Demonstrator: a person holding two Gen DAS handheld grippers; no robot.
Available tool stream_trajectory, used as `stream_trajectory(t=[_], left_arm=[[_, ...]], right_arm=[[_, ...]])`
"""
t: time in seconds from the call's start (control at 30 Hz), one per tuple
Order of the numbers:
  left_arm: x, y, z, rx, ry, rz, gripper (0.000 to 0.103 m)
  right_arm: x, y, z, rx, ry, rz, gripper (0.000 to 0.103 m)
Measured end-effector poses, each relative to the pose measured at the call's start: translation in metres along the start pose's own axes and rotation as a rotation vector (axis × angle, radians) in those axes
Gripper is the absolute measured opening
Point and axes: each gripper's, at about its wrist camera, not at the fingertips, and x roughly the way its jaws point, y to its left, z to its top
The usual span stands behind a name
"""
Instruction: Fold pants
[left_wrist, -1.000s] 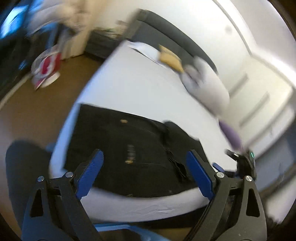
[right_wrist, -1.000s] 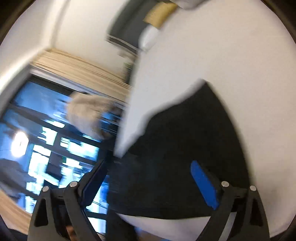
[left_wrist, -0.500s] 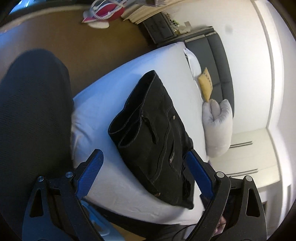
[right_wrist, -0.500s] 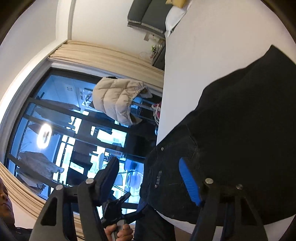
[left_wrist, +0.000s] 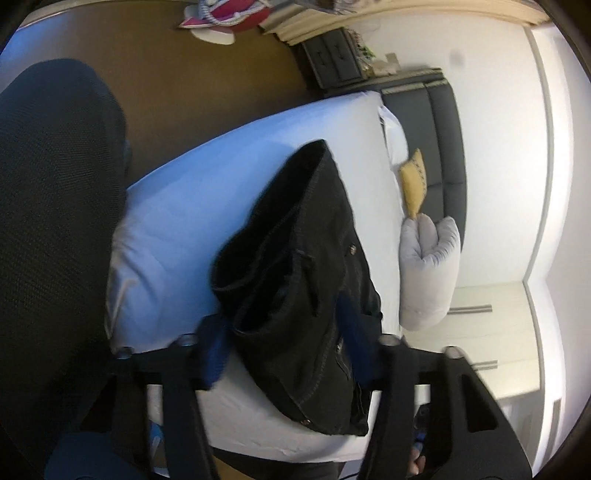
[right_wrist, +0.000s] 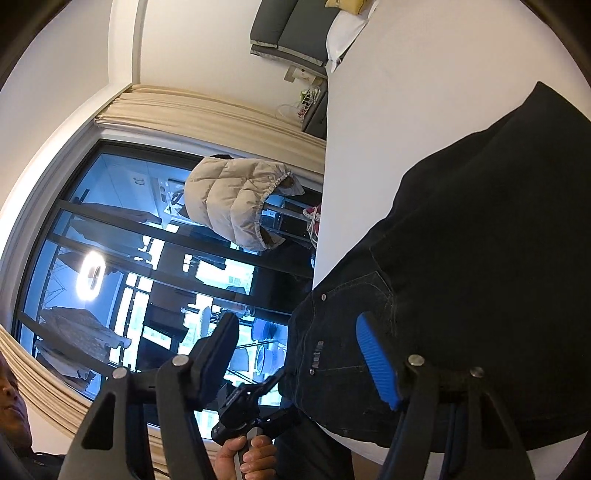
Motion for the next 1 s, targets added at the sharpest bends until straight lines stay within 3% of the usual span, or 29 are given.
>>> stream_trajectory(t=[0.03,0.1,0.27,0.5,0.67,0.8,1.0], left_arm=[[0.002,0.001,0.001,-0.015,-0.001,0.003,0.034],[0.007,0.002,0.002,-0.018,-0.002,0.006,0.032],[0.009,-0.011,0.003,0.052,-0.011,0.023,0.015],[0.0,-0.058,-0.001,0.203,-0.046,0.027,0.012],[-0.002,-0.11,-0.012,0.348,-0.062,0.019,0.012],[0.004,-0.157,-0.03,0.481,-0.067,0.024,0.012],[0.045,-0.238,-0.067,0.677,-0.031,0.016,0.012]], right_arm=[[-0.001,0.0,0.0,-0.003,0.001,-0.006,0.07],[0.0,-0.001,0.004,-0.004,0.007,-0.033,0.07],[0.001,-0.004,0.023,-0.004,0.048,-0.133,0.07],[0.031,-0.009,0.043,-0.04,0.165,-0.275,0.07],[0.062,-0.052,0.03,-0.004,0.28,-0.415,0.066],[0.053,-0.051,0.021,-0.046,0.218,-0.361,0.069],[0.003,-0.052,0.033,0.071,0.102,-0.208,0.07]])
